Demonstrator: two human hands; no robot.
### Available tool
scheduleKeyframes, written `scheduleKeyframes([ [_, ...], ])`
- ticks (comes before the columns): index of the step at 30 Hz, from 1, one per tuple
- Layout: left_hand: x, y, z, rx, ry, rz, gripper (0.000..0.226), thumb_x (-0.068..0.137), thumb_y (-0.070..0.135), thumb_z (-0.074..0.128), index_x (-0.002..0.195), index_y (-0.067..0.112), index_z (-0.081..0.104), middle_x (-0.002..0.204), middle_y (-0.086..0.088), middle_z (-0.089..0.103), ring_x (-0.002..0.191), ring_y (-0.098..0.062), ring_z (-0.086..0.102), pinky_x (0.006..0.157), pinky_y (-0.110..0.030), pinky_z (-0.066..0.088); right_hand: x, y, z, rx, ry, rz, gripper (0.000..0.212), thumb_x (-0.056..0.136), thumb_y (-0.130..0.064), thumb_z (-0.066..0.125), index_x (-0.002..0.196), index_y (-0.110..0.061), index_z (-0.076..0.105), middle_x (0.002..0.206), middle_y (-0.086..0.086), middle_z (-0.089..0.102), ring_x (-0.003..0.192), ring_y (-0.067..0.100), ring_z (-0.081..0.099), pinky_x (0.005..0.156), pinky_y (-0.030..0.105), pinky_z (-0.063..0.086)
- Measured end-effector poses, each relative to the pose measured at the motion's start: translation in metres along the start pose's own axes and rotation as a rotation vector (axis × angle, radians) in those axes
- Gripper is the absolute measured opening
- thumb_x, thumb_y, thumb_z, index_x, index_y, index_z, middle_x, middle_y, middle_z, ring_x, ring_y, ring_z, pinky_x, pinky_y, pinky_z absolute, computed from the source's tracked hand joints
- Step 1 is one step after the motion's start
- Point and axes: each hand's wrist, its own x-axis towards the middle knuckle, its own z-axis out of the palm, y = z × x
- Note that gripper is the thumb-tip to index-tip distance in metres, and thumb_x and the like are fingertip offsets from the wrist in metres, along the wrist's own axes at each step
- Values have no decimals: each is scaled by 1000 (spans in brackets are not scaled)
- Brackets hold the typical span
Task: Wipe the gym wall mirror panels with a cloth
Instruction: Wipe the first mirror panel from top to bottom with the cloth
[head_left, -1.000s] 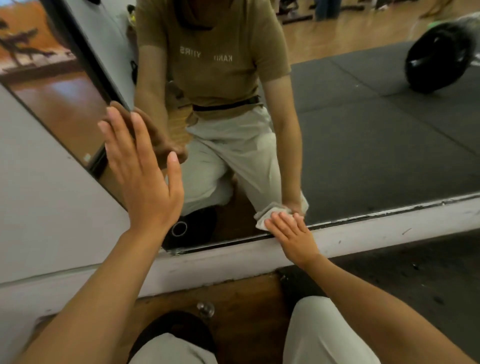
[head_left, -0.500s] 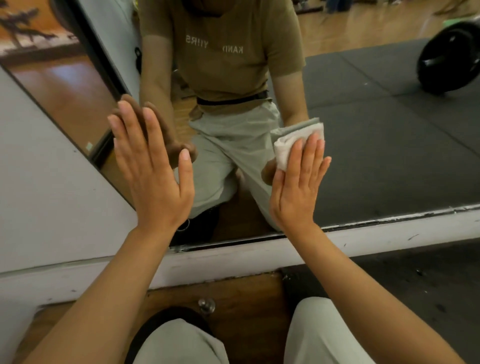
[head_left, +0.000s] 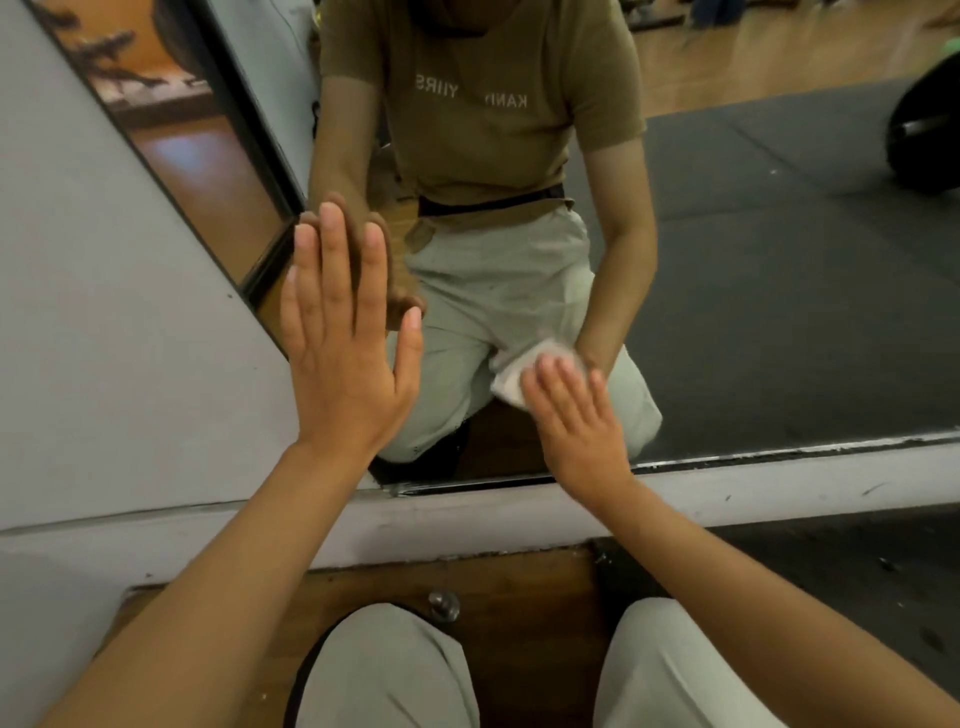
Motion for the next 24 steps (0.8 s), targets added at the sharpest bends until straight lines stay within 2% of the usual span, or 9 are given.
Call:
scheduleKeyframes([
  [2,0,-1,-1,7,1,5,63,104,29,47,154,3,19,159,-28,18,150,-35,5,122,-38,-1,55,-5,-16,13,148,166,78,96,-3,47,158,-11,1,165,2,-12,152,19,-6,123,41,-1],
  [4,0,-3,-2,7,1,14,63,103,29,48,154,5,19,160,-25,17,150,-32,4,122,-36,-2,90,-10,-27,43,244,280,63,102,-10,43,155,-5,10,165,4,-7,152,20,-6,123,43,0],
  [7,-1,-14,-3,15,-6,83,63,103,29,48,155,9,19,160,-18,13,152,-21,-5,121,-43,12,83,-23,-18,59,253,263,69,100,-8,44,157,-8,5,165,4,-10,152,21,-6,123,44,0],
  [10,-1,-28,-6,19,-30,180,62,103,26,48,156,10,20,161,-17,18,152,-29,8,119,-47,22,14,-34,18,-31,11,-59,80,91,-5,43,158,-12,0,165,5,-12,152,21,-6,124,42,-2],
  [13,-4,-40,-9,-7,-56,275,58,103,21,49,154,8,26,160,-17,20,150,-33,14,121,-47,21,-50,-35,46,-175,-322,-499,81,87,-16,32,156,-7,-8,164,9,-19,152,23,-14,123,40,-9],
  [15,-5,-45,-11,-29,-62,301,54,103,18,50,153,7,32,159,-18,22,150,-33,16,121,-48,23,-61,-33,50,-213,-434,-599,79,88,-19,29,155,-5,-10,163,10,-21,151,23,-17,122,40,-12],
  [17,-4,-50,-15,-28,-59,328,53,103,17,50,152,6,34,159,-18,23,149,-34,20,121,-46,24,-55,-32,46,-264,-445,-641,81,88,-18,34,155,-5,-11,163,9,-19,151,23,-17,122,40,-13],
  [20,0,-57,-17,19,-51,397,52,102,17,50,152,7,35,158,-18,24,148,-33,23,122,-43,20,-17,-30,23,-248,-299,-526,86,85,-9,39,156,-8,-8,164,9,-17,152,22,-13,123,39,-8],
  [24,-7,-68,-22,-1,17,327,53,102,18,50,151,8,35,160,-17,24,151,-25,11,123,-43,8,81,-38,-13,-23,8,-107,73,97,-5,47,157,-10,6,165,6,-11,152,19,-6,124,41,3],
])
